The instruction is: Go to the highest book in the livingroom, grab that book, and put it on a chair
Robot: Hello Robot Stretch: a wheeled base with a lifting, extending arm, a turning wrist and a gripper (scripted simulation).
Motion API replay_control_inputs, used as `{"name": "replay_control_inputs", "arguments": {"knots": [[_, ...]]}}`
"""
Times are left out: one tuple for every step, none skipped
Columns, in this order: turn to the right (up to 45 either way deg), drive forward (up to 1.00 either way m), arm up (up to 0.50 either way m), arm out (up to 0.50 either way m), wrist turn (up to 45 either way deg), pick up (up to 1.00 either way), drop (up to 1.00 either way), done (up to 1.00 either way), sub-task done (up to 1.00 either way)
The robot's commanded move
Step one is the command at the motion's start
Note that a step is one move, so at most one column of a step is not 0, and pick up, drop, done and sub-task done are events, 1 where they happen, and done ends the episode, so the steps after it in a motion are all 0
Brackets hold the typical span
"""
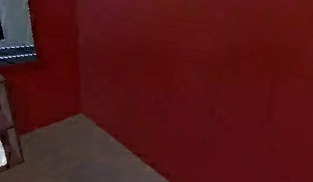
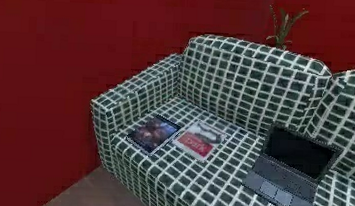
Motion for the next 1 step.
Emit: {"name": "replay_control_inputs", "arguments": {"knots": [[45.0,0.00,0.00,0.00,0.0,0.00,0.00,0.00,0.00]]}}
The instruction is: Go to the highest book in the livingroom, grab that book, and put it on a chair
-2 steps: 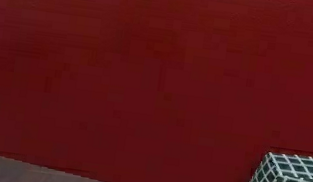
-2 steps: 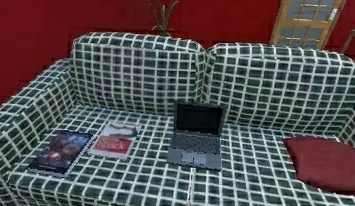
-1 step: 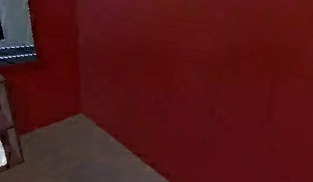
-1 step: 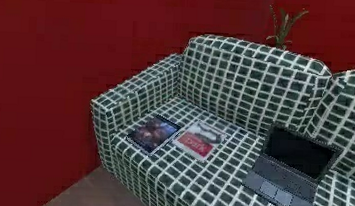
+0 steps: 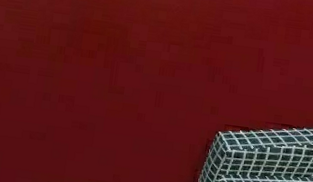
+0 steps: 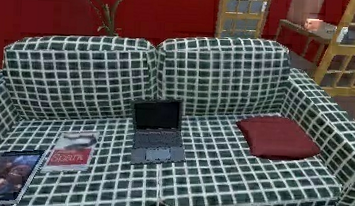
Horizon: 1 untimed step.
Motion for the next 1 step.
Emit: {"name": "replay_control_inputs", "arguments": {"knots": [[45.0,0.00,0.00,0.00,0.0,0.00,0.00,0.00,0.00]]}}
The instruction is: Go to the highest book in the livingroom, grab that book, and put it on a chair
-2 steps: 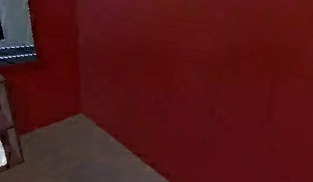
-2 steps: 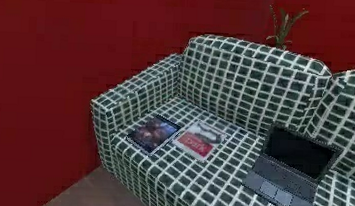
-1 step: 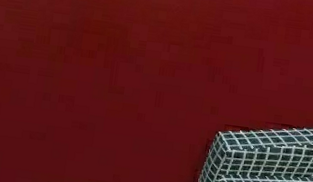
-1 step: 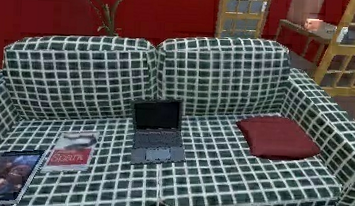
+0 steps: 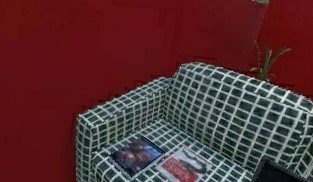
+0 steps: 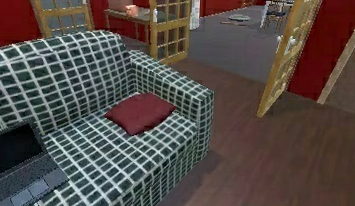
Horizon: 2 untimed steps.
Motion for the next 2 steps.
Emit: {"name": "replay_control_inputs", "arguments": {"knots": [[12.0,0.00,0.00,0.00,0.0,0.00,0.00,0.00,0.00],[0.0,0.20,0.00,0.00,0.0,0.00,0.00,0.00,0.00]]}}
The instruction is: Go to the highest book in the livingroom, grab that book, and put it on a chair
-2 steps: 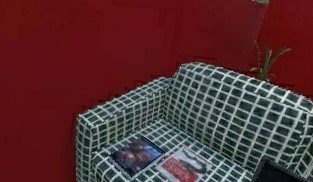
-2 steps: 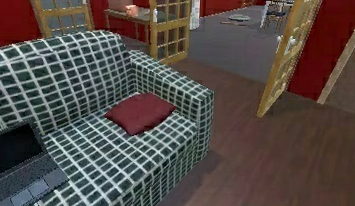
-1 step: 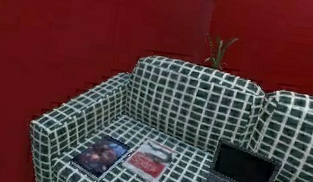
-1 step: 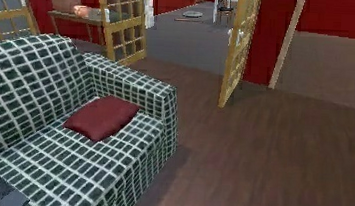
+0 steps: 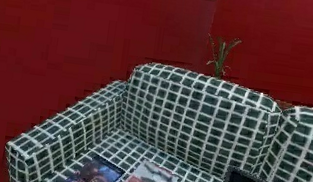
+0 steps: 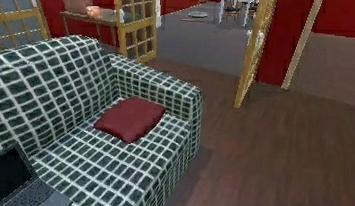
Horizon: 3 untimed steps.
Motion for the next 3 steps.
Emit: {"name": "replay_control_inputs", "arguments": {"knots": [[-45.0,0.00,0.00,0.00,0.0,0.00,0.00,0.00,0.00],[-45.0,0.00,0.00,0.00,0.0,0.00,0.00,0.00,0.00],[-15.0,0.00,0.00,0.00,0.0,0.00,0.00,0.00,0.00]]}}
